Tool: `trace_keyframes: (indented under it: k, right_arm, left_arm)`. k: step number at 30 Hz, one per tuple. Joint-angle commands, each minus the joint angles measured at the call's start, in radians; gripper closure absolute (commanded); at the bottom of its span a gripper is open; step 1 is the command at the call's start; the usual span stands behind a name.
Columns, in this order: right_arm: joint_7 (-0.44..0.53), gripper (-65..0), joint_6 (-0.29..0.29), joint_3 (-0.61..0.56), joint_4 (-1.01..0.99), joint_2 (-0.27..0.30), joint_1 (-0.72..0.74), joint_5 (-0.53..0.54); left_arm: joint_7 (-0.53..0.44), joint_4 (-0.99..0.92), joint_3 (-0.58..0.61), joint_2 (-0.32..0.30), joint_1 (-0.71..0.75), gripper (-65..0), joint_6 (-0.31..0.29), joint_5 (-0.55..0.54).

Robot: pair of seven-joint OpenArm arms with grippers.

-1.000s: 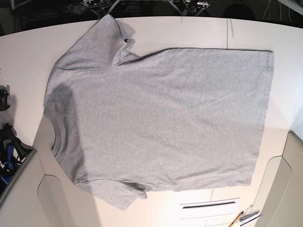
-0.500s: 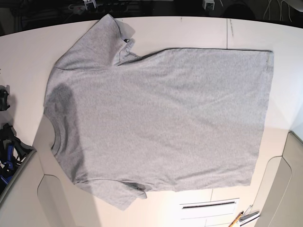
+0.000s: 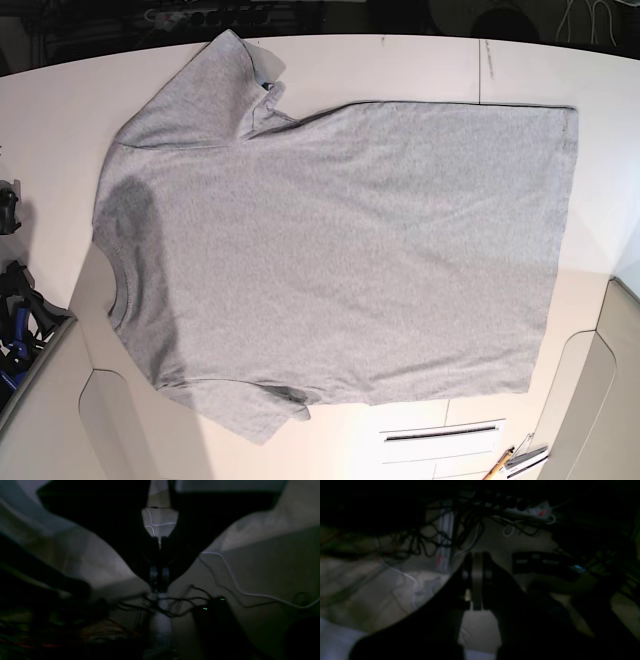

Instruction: Fold the T-shirt properly

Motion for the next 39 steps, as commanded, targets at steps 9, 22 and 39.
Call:
trace_keyframes:
  k: [9, 22, 39]
  right_arm:
    - [0.014, 0.0, -0.011, 0.172, 0.585, 0.084, -0.305, 0.019]
    - [-0.257, 0.0, 0.064, 0.463, 1.217, 0.080, -0.401, 0.145]
    - [-0.324, 0.0, 0.303, 0.855, 0.927, -0.253, -0.007, 0.781]
  left_arm:
    - [-0.009, 0.367, -0.087, -0.158, 0.225, 0.0, -0.058, -0.064]
    - [0.385, 0.674, -0.526, -0.188, 0.298, 0.0, -0.316, -0.424]
    - [0.597, 0.674, -0.745, -0.189, 0.204, 0.0, -0.316, -0.741]
